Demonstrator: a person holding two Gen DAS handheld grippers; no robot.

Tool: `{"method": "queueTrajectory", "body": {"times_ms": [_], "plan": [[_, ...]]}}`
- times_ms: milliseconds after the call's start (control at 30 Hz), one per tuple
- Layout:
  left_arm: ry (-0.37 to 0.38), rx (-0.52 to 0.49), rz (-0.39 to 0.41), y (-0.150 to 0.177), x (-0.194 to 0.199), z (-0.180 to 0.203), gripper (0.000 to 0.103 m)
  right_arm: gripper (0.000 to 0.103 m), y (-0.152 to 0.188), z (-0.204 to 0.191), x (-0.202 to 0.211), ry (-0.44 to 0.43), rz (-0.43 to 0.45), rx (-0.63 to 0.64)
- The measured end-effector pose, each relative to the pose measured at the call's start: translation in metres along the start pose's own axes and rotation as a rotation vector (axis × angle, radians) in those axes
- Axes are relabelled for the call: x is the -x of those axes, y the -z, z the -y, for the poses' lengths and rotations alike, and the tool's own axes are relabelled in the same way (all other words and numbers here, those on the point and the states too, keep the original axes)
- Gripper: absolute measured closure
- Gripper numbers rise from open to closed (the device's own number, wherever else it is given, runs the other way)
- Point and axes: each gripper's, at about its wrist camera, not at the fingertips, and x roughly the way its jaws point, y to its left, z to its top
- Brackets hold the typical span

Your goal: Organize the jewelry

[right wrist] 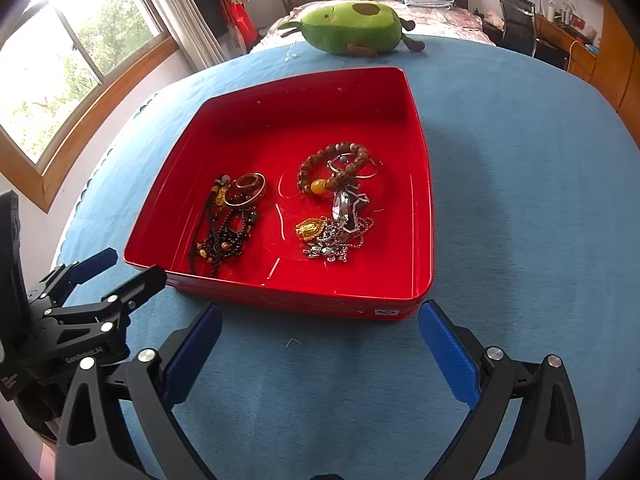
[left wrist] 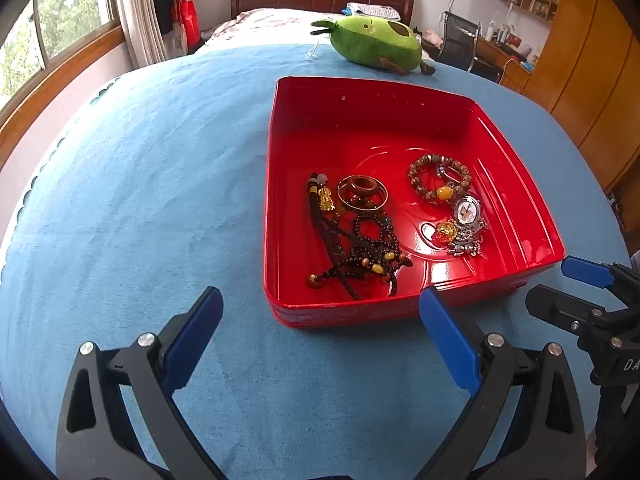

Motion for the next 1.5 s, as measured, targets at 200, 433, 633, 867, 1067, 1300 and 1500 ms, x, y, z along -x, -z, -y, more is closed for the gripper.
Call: {"method": "queueTrajectory", "body": {"times_ms": [200,433,633,867,1067,1300,1500], "plan": [[0.003,-0.007,0.009,0.0001,0.0020,0.0018,0.005,0.004,0.0001,0.0004,-0.0006,0.005,-0.002,0.001],[0.002,-0.004,0.015,0.0008,0.0043,0.0014,0.005,0.004,0.0001,-0.0023,-0.0035,0.007,-0.009,0.011],[0.001,-0.005,0.019,0.0006,0.0048,0.0018,0.005,0.004,0.0001,-0.0026,-0.0044,0.009,-0.009,0.012],[-0.002,-0.006,0.019,0.0001,0.0045,0.0014,0.005,0.004,0.0002,-0.0028,-0.0065,0.016,-0.012,0.015],[-0.003,-0.004,0.019,-0.0007,0.0042,0.0006,0.005,0.004,0.0000,-0.0034,-0.0069,0.019,-0.012,0.016],[-0.006,-0.007,0.021,-0.0009,0.0043,-0.0001,0.005,0.004,0.0000,-0.0035,-0.0070,0.018,-0.012,0.016],[-0.010,-0.005,0.026,-0.0008,0.0045,-0.0010,0.005,0.004,0.0000,-0.0036,-0.0070,0.019,-0.012,0.016]]}}
